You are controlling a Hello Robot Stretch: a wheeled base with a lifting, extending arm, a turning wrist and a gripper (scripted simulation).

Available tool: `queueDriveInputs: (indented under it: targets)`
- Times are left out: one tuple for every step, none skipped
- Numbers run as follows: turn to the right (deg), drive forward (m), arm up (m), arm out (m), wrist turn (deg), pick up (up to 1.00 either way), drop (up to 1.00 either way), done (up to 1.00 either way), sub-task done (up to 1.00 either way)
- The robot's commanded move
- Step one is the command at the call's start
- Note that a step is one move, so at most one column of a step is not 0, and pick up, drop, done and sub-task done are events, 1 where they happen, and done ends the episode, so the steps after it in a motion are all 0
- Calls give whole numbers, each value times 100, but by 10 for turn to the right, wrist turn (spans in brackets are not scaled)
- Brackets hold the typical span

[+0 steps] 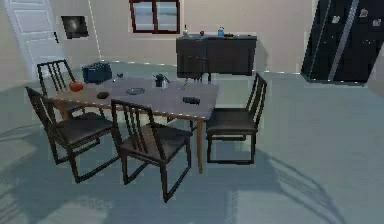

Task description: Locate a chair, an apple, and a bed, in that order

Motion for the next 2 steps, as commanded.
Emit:
queueDriveInputs:
  targets:
    - [0,45,0,0,0,0,0,0,0]
    - [-150,0,0,0,0,0,0,0,0]
